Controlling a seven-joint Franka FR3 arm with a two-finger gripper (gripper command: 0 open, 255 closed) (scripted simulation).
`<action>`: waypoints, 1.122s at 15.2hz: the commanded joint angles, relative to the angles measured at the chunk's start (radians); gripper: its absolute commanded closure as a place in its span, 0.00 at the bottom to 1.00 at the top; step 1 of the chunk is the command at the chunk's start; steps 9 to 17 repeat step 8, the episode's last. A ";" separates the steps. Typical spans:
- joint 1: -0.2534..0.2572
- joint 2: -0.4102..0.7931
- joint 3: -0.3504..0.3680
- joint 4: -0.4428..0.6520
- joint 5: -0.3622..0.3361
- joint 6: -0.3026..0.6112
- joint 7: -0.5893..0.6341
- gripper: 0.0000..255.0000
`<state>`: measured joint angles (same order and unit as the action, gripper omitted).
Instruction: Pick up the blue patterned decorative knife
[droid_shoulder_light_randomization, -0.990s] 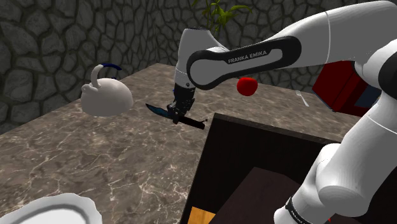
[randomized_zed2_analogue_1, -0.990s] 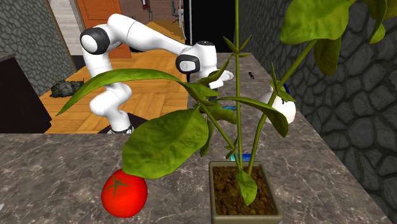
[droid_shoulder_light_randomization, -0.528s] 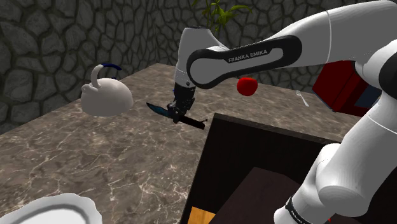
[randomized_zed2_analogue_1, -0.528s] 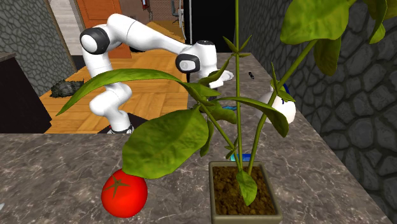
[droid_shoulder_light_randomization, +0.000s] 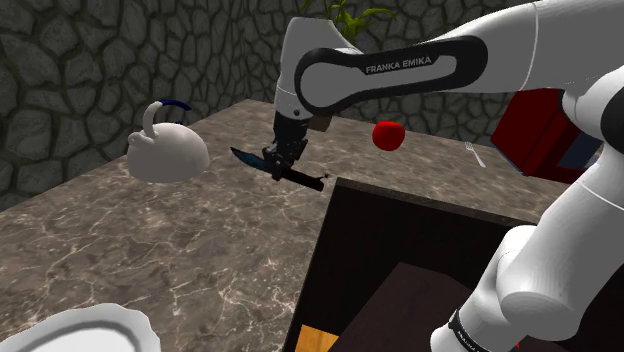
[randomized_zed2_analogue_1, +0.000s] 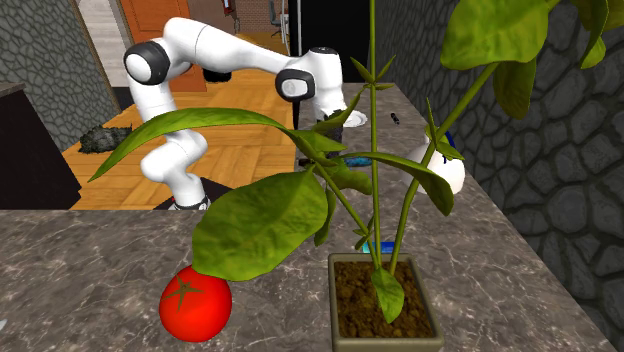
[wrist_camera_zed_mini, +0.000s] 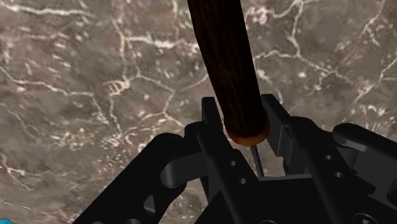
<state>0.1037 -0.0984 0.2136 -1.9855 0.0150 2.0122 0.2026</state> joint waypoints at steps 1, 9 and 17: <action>0.000 -0.006 -0.001 0.018 0.001 -0.025 -0.001 1.00; -0.001 -0.010 -0.002 0.083 0.002 -0.094 -0.002 1.00; -0.001 -0.010 -0.002 0.083 0.002 -0.094 -0.002 1.00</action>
